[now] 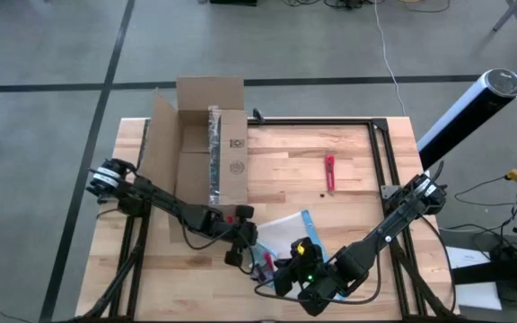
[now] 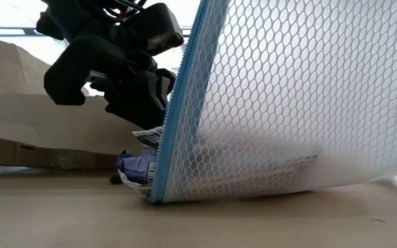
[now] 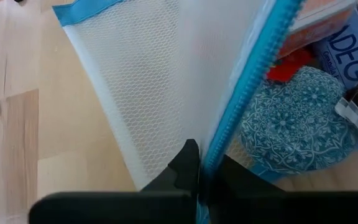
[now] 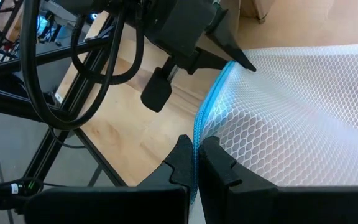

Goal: Unpack boxes
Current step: Put the purple chocolate bar into the blue transparent zip bag

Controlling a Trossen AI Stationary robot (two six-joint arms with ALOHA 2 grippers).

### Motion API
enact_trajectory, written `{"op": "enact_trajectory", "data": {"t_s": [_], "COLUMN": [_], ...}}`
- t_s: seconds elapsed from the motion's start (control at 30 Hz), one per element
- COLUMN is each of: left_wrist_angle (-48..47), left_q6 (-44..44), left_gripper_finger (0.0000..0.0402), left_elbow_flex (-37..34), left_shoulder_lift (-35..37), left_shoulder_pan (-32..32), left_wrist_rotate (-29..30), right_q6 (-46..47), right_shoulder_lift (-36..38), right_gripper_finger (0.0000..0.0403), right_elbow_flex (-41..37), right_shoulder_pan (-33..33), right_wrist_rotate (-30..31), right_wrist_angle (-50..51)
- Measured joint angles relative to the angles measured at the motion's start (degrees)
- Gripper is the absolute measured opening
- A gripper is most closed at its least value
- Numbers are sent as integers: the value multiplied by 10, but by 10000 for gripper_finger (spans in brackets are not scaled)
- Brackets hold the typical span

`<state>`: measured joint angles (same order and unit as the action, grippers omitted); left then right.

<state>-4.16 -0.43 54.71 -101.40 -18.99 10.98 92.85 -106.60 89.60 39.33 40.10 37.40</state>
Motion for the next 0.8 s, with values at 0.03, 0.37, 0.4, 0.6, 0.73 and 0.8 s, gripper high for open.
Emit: {"op": "enact_trajectory", "data": {"t_s": [0.03,0.37,0.4,0.6,0.73,0.8], "left_wrist_angle": [-11,-63,-63,-77,-78,-78], "left_q6": [-1,-9,-9,-9,-10,-12], "left_gripper_finger": [1,0,0,0,0,0], "left_elbow_flex": [5,52,52,52,52,52], "left_shoulder_lift": [1,3,3,3,3,3], "left_shoulder_pan": [0,1,1,1,1,1], "left_wrist_rotate": [-1,-27,-29,-29,-30,-31], "right_q6": [-1,-38,-44,-74,-74,-76], "right_shoulder_lift": [0,14,17,22,22,22], "right_gripper_finger": [0,0,0,13,59,88], "right_elbow_flex": [0,0,0,0,0,0], "right_shoulder_pan": [0,-3,-3,-7,-8,-9], "right_wrist_rotate": [0,6,7,12,13,13], "right_wrist_angle": [0,-5,-5,-5,-6,-5]}}
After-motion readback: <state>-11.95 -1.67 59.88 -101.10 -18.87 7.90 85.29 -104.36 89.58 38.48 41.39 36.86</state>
